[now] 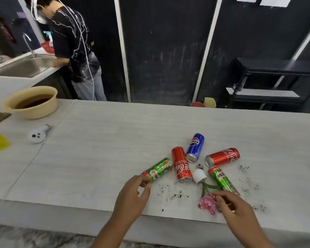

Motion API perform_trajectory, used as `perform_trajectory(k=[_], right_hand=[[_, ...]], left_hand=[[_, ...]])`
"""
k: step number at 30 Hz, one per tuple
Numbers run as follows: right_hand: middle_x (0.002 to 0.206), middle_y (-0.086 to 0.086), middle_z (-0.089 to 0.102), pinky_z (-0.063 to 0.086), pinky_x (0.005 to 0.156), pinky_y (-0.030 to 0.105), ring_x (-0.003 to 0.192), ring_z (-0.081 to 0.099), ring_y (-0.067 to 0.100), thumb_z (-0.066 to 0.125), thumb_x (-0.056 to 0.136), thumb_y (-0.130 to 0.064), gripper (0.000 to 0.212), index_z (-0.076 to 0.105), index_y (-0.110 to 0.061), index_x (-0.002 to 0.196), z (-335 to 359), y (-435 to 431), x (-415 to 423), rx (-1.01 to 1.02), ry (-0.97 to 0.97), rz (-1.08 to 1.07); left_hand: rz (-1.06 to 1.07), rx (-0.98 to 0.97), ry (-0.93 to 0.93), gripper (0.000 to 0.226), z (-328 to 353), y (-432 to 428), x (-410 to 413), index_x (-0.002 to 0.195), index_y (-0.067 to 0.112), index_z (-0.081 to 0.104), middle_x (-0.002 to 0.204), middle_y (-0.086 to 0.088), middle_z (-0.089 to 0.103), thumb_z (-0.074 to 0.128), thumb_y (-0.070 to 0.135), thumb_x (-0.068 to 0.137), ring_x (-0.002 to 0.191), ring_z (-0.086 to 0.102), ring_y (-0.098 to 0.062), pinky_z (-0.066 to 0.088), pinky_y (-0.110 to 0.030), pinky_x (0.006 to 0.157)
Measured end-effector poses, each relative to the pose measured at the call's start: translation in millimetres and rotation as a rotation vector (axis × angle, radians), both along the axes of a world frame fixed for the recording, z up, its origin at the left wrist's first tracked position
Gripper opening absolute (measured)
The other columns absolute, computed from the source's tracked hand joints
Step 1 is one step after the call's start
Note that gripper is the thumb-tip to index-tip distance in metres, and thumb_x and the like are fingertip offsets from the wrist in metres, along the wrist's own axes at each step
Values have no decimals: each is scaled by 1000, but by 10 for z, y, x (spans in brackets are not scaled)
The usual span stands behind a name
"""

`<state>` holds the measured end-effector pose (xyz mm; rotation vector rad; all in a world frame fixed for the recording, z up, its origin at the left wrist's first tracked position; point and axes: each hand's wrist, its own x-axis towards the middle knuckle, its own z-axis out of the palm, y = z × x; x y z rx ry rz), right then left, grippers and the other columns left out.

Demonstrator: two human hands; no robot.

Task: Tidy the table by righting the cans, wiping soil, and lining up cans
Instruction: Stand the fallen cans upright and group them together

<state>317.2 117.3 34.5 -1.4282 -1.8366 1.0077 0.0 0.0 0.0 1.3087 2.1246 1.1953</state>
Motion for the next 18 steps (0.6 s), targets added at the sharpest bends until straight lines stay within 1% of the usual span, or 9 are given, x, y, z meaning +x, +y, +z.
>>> perform_trajectory(k=[2,3,4,6,9,11,14,16,18], right_hand=[[91,-15,78,61,72,38,78,73,12,76,97,-10,30,82,-39,97,31,42,-36,-3,-29,-24],[92,-19,76,59,70,38,79,71,10,76,97,-14,28,81,-41,98,25,75,-29,20,-59,-45],[94,-23,74,57,69,32,82,69,7,76,97,-16,26,79,-42,98,49,103,-36,39,-67,-75],[97,-24,71,50,66,21,89,65,3,76,96,-19,24,75,-42,99,37,213,11,104,-96,-120],[101,-20,70,48,72,29,95,63,6,78,95,-26,21,72,-42,106,-50,415,153,158,-194,-165],[112,-11,71,51,76,36,100,63,14,81,93,-32,26,74,-36,118,-119,571,223,140,-251,-163],[123,-5,69,55,78,36,100,65,13,79,92,-48,47,71,-30,134,-173,785,201,35,-288,-104],[123,-5,68,56,80,36,101,68,13,74,90,-61,57,67,-32,139,-160,921,130,-81,-338,-50],[121,-7,69,56,79,34,100,68,12,73,90,-65,59,66,-34,140,-175,1038,83,-154,-394,7]], left_hand=[[-2,-3,70,23,-8,70,-95,115,48,64,117,29,64,74,32,102,113,61,1,54,-20,84],[1,-6,88,27,-55,109,-144,121,44,65,120,29,62,76,32,100,116,59,-1,56,-26,89],[4,-16,83,32,-82,155,-190,126,40,64,124,29,59,79,32,98,119,56,-2,55,-31,93],[-20,-79,117,50,-143,235,-255,139,35,60,135,23,55,82,36,95,127,51,-7,50,-31,99],[-57,-204,150,74,-234,327,-312,155,31,52,147,14,56,83,51,91,138,48,-14,46,-36,109],[-50,-249,165,80,-268,378,-309,156,31,52,147,12,61,83,59,88,137,51,-16,47,-41,111],[-13,-259,197,78,-291,439,-264,151,32,56,138,13,66,87,59,85,129,56,-16,48,-43,107],[23,-245,155,72,-299,456,-242,146,31,60,133,12,67,90,50,84,124,58,-16,50,-42,103],[46,-196,33,63,-302,447,-207,140,30,63,128,11,67,94,35,85,119,61,-15,54,-39,98]])
